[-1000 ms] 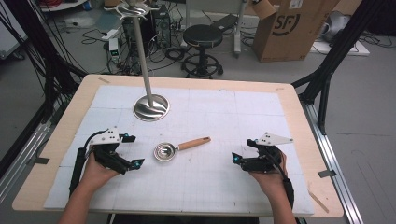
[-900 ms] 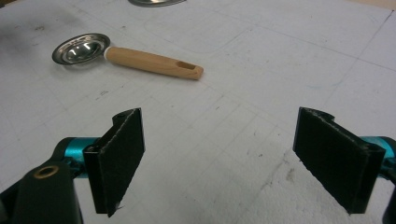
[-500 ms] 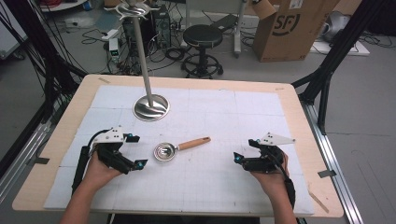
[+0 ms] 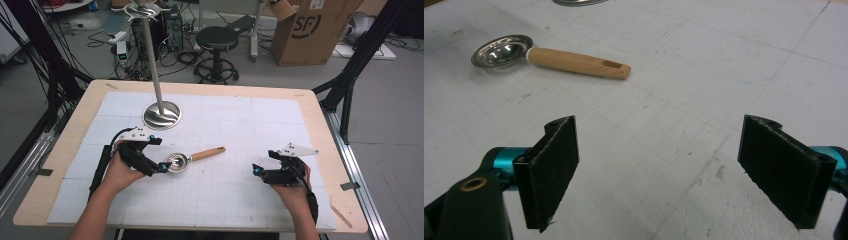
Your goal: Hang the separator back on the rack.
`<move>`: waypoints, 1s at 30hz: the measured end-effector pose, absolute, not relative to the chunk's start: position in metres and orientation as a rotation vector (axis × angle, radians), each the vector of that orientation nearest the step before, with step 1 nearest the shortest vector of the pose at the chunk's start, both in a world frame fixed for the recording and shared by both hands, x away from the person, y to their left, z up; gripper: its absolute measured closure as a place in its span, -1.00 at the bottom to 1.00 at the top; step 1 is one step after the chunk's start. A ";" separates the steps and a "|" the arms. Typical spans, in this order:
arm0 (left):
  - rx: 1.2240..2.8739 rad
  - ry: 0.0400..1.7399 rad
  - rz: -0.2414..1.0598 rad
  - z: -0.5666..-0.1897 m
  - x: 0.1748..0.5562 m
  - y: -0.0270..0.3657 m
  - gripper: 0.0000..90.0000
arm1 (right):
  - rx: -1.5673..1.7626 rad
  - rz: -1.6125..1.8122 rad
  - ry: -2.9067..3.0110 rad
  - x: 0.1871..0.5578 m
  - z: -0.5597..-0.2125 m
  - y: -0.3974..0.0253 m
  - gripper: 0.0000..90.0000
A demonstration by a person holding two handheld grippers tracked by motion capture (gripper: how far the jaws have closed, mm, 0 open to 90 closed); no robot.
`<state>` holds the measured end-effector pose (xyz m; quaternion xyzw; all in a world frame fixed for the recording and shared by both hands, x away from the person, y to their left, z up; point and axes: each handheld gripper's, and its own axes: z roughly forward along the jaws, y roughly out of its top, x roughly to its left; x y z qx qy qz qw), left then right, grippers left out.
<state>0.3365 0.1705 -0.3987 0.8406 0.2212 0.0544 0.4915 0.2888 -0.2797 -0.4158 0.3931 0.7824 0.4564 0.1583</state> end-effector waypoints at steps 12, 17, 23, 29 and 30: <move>2.110 0.489 0.102 -0.394 0.354 0.134 -0.96 | 1.119 1.296 2.249 0.289 -0.417 -0.277 -0.65; 2.127 0.479 0.095 -0.391 0.359 0.118 -0.96 | 1.116 1.293 2.256 0.290 -0.418 -0.276 -0.65; 2.175 0.489 0.080 -0.396 0.368 0.104 -0.96 | 1.116 1.291 2.260 0.290 -0.418 -0.275 -0.64; 2.232 0.495 0.075 -0.406 0.377 0.093 -0.96 | 1.114 1.295 2.262 0.291 -0.419 -0.275 -0.65; 2.240 0.492 0.080 -0.408 0.378 0.091 -0.96 | 1.117 1.292 2.263 0.291 -0.419 -0.275 -0.65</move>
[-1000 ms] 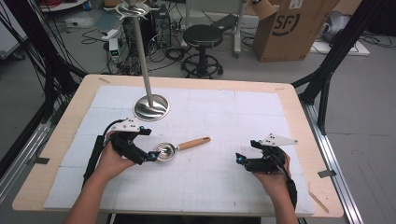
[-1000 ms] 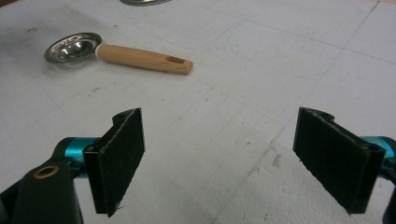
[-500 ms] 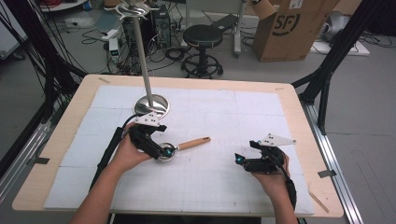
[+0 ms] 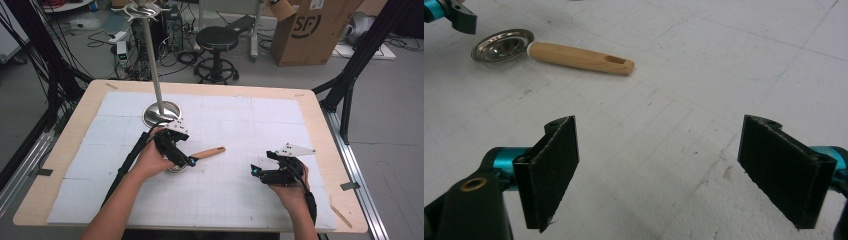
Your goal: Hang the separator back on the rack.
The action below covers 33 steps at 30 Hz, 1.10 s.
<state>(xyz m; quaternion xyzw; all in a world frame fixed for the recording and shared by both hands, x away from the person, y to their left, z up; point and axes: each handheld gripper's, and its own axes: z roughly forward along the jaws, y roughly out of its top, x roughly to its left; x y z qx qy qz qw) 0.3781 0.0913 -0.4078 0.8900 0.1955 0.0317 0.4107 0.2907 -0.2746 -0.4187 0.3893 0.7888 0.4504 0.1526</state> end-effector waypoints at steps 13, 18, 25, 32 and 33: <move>2.342 0.516 0.093 -0.425 0.386 0.084 -0.52 | 1.114 1.286 2.272 0.292 -0.420 -0.273 -0.65; 2.367 0.498 0.080 -0.426 0.386 0.080 -0.33 | 1.111 1.278 2.278 0.292 -0.420 -0.272 -0.64; 2.402 0.465 0.051 -0.430 0.385 0.076 0.00 | 1.111 1.282 2.285 0.292 -0.421 -0.270 -0.64; 2.424 0.476 0.058 -0.432 0.386 0.074 0.15 | 1.104 1.281 2.285 0.292 -0.421 -0.269 -0.64; 2.426 0.478 0.060 -0.432 0.386 0.074 0.17 | 1.105 1.280 2.286 0.292 -0.421 -0.269 -0.64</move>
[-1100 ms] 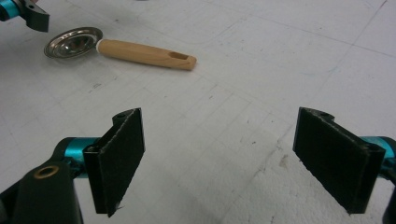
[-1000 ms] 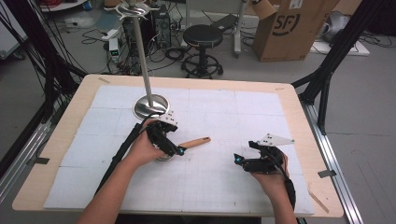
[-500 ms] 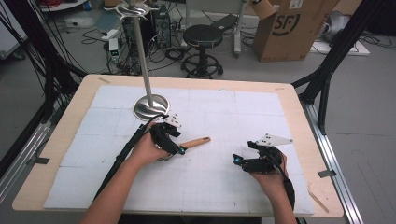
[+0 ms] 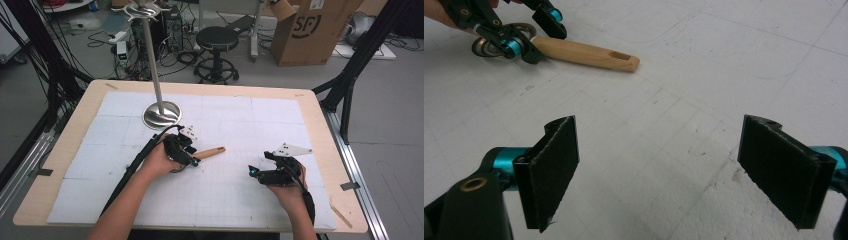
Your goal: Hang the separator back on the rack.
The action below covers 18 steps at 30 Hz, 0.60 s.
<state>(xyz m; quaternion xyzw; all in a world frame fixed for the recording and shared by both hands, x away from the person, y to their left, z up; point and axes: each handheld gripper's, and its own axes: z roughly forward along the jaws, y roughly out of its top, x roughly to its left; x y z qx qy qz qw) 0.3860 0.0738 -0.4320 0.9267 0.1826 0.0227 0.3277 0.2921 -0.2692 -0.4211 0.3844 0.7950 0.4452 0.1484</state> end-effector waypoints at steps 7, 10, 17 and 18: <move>2.488 0.477 0.121 -0.429 0.384 0.066 0.29 | 1.100 1.275 2.288 0.292 -0.422 -0.268 -0.64; 2.518 0.467 0.142 -0.428 0.383 0.062 0.29 | 1.105 1.272 2.289 0.293 -0.422 -0.268 -0.64; 2.534 0.407 0.157 -0.427 0.381 0.061 0.39 | 1.103 1.274 2.290 0.292 -0.422 -0.268 -0.64; 2.531 0.407 0.154 -0.428 0.381 0.061 0.41 | 1.102 1.273 2.290 0.292 -0.422 -0.268 -0.64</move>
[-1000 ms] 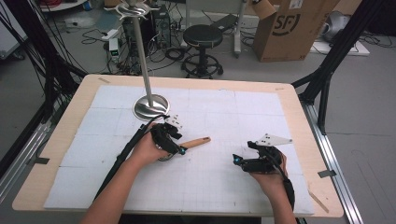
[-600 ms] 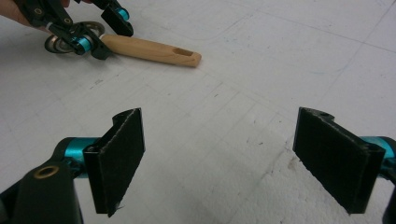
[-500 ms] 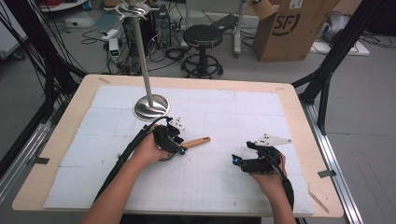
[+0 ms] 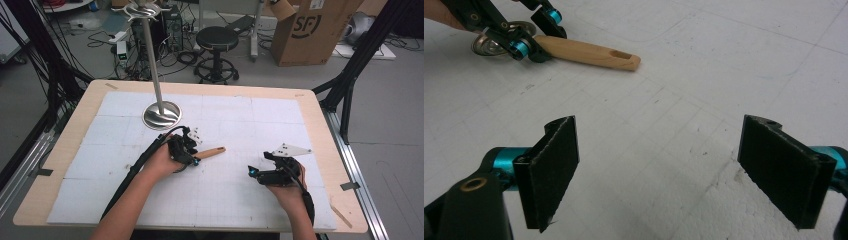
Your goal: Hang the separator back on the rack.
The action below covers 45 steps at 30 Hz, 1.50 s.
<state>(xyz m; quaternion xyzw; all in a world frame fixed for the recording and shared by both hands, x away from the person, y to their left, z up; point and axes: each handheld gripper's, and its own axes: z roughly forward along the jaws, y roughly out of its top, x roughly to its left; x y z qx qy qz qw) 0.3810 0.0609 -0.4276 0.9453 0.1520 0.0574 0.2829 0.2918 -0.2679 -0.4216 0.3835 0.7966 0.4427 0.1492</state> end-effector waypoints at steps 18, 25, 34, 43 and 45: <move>2.559 0.487 0.138 -0.425 0.380 0.057 0.53 | 1.106 1.275 2.290 0.290 -0.423 -0.270 -0.64; 2.521 0.512 0.097 -0.425 0.383 0.061 0.55 | 1.110 1.274 2.288 0.290 -0.423 -0.271 -0.64; 2.535 0.496 0.098 -0.422 0.383 0.064 0.57 | 1.112 1.268 2.293 0.290 -0.424 -0.269 -0.64; 2.448 0.493 0.076 -0.408 0.380 0.074 0.57 | 1.107 1.264 2.298 0.290 -0.425 -0.269 -0.64; 2.419 0.490 0.073 -0.404 0.380 0.077 0.58 | 1.105 1.268 2.298 0.290 -0.425 -0.269 -0.64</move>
